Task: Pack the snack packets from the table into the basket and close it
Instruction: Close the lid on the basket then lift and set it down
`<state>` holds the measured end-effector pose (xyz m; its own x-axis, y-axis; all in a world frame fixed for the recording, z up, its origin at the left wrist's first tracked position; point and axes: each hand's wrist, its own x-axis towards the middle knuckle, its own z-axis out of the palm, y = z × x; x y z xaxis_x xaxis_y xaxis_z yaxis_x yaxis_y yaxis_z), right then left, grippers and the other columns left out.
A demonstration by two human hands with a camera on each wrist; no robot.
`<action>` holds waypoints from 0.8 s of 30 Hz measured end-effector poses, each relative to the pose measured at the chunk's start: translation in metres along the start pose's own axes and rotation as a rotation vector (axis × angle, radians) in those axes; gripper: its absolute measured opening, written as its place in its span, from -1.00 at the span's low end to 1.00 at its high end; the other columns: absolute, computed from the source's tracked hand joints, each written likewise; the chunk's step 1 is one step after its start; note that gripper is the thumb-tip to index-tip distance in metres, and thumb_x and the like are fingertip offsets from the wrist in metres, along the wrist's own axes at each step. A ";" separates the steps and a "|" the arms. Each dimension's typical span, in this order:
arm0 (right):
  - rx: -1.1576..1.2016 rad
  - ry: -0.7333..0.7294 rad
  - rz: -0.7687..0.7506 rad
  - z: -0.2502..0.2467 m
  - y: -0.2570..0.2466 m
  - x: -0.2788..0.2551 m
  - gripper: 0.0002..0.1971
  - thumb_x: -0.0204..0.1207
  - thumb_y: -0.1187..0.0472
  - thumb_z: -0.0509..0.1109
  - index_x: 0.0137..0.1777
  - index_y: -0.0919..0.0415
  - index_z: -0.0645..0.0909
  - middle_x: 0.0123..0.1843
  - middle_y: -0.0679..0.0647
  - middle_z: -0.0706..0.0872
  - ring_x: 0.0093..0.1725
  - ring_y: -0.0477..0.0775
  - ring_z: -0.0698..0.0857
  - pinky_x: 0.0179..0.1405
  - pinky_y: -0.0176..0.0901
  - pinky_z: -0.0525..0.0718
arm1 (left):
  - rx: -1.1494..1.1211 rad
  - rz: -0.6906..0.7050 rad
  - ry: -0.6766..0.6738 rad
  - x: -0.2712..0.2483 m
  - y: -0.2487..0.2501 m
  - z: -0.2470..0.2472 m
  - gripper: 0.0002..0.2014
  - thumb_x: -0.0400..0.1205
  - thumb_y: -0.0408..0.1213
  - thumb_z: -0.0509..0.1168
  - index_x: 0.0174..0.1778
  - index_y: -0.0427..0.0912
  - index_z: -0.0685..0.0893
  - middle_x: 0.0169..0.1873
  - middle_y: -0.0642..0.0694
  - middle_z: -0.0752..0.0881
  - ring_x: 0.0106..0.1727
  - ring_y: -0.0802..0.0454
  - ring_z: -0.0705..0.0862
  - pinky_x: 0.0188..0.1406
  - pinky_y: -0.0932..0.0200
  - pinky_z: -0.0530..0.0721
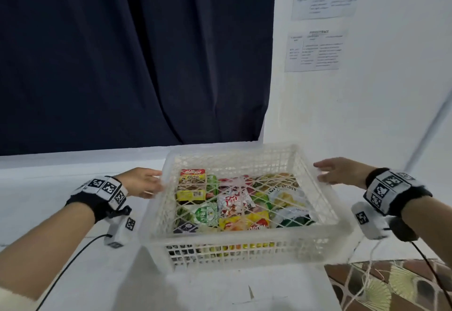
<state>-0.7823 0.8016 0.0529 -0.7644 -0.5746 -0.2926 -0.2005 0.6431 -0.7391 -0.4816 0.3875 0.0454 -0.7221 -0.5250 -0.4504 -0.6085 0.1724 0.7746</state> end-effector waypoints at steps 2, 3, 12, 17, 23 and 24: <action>0.013 -0.054 -0.023 -0.005 -0.001 -0.006 -0.57 0.49 0.35 0.48 0.34 0.19 0.54 0.49 0.29 0.51 0.31 0.13 0.58 0.07 -0.25 0.68 | 0.019 0.018 -0.029 -0.008 -0.002 -0.010 -0.25 0.47 -0.37 0.50 0.57 -0.16 0.33 0.30 -0.18 0.60 0.13 -0.06 0.69 0.07 0.08 0.70; 0.002 -0.069 -0.054 -0.011 -0.001 -0.009 -0.56 0.39 0.24 0.59 0.25 0.09 0.58 0.44 0.24 0.56 0.28 0.10 0.59 0.12 -0.20 0.67 | 0.025 0.034 -0.032 -0.014 -0.004 -0.015 -0.15 0.37 -0.24 0.59 0.56 -0.09 0.34 0.35 -0.18 0.56 0.16 -0.06 0.70 0.03 0.09 0.73; -0.017 -0.101 -0.075 -0.007 0.040 -0.056 0.06 -0.20 -0.47 0.61 0.37 -0.05 0.54 0.28 -0.15 0.68 0.23 -0.04 0.72 0.29 -0.13 0.66 | 0.048 0.171 -0.104 -0.071 -0.052 0.004 0.08 0.06 0.00 0.69 0.54 -0.02 0.41 0.43 0.06 0.53 0.11 0.01 0.80 -0.06 0.21 0.77; 0.010 -0.053 -0.108 0.007 0.050 -0.056 0.16 -0.37 -0.60 0.50 0.38 -0.18 0.52 0.10 0.01 0.81 0.09 -0.02 0.78 0.33 -0.09 0.60 | -0.032 0.203 -0.024 -0.068 -0.061 0.014 -0.09 0.22 -0.13 0.67 0.51 0.00 0.46 0.44 0.02 0.54 0.10 0.00 0.80 -0.09 0.25 0.77; 0.062 -0.010 -0.033 0.012 0.043 -0.052 -0.47 0.51 0.20 0.47 0.49 0.05 0.51 0.22 0.12 0.74 0.11 0.02 0.75 0.19 -0.18 0.64 | -0.116 0.220 0.062 -0.063 -0.055 0.018 -0.31 0.25 -0.13 0.56 0.36 0.00 0.59 0.30 -0.02 0.68 0.03 0.15 0.80 -0.21 0.26 0.77; 0.066 -0.009 -0.030 0.012 0.043 -0.052 -0.48 0.52 0.23 0.46 0.49 0.06 0.51 0.26 0.10 0.71 0.11 0.01 0.75 0.10 -0.25 0.67 | -0.127 0.208 0.063 -0.062 -0.056 0.018 -0.38 0.32 -0.19 0.55 0.34 0.01 0.60 0.31 -0.04 0.68 0.06 0.12 0.78 -0.21 0.25 0.77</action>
<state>-0.7440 0.8527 0.0289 -0.7532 -0.5978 -0.2744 -0.1825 0.5907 -0.7860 -0.4089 0.4250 0.0219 -0.8031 -0.5408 -0.2501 -0.3999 0.1780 0.8991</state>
